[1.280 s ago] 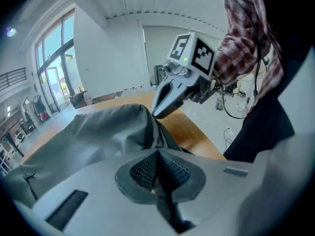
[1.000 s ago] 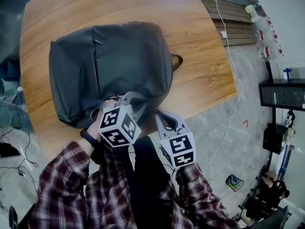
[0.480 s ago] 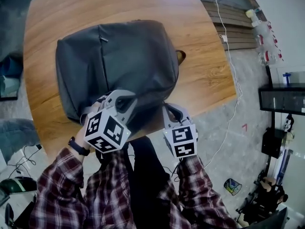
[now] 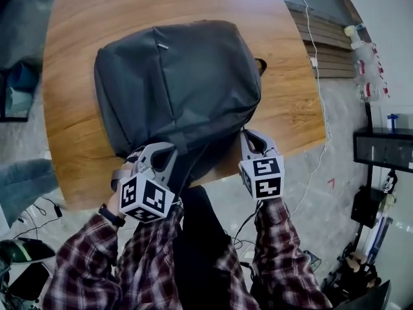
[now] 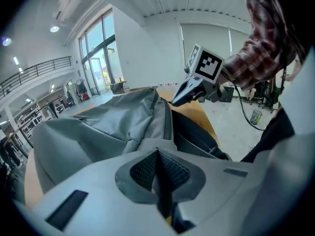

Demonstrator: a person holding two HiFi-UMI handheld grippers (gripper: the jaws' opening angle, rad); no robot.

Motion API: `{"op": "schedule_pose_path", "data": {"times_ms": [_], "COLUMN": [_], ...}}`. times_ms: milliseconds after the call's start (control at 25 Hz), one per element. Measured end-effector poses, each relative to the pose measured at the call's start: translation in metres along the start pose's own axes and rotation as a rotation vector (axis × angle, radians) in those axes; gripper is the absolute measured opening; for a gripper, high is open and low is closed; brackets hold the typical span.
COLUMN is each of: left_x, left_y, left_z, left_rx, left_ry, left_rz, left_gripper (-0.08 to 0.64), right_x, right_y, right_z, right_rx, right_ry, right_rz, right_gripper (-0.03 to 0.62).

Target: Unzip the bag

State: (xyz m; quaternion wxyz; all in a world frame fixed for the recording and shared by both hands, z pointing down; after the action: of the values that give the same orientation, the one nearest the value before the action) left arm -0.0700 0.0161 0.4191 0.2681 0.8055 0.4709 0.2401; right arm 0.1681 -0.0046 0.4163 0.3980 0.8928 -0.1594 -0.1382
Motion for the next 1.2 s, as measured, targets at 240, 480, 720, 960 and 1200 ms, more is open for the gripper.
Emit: {"op": "schedule_pose_path", "data": {"times_ms": [240, 480, 720, 960, 1200], "left_x": [-0.003, -0.008, -0.005, -0.015, -0.026], "left_y": [0.0, 0.003, 0.002, -0.027, -0.083], "left_z": [-0.005, -0.007, -0.006, 0.021, 0.087], "left_rx": [0.023, 0.036, 0.048, 0.177, 0.363], "left_ry": [-0.104, -0.213, -0.216, -0.376, -0.439], "left_rz": [-0.007, -0.031, -0.037, 0.079, 0.194], "left_gripper": [0.008, 0.008, 0.008, 0.008, 0.008], "right_x": [-0.047, -0.115, -0.127, -0.099, -0.085], "right_y": [-0.004, -0.004, -0.007, -0.054, -0.097], "right_z": [-0.002, 0.013, 0.013, 0.027, 0.094], "right_rx": [-0.007, 0.018, 0.039, 0.144, 0.357], "right_ry": [0.002, -0.032, 0.01, 0.155, 0.144], "right_rz": [0.066, 0.224, 0.252, 0.248, 0.244], "right_gripper": [0.018, 0.018, 0.018, 0.018, 0.018]}}
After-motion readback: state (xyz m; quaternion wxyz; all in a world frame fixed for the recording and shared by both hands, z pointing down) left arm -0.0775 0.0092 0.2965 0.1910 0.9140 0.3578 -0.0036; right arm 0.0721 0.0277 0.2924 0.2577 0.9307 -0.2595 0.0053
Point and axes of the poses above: the fingertips, and each gripper's own axes: y forward along the fingers, x to its right, z out of its top, the point moved 8 cm from there along -y, backward along the fingers, and after that the axes turned 2 degrees about x, right-handed, at the moved point
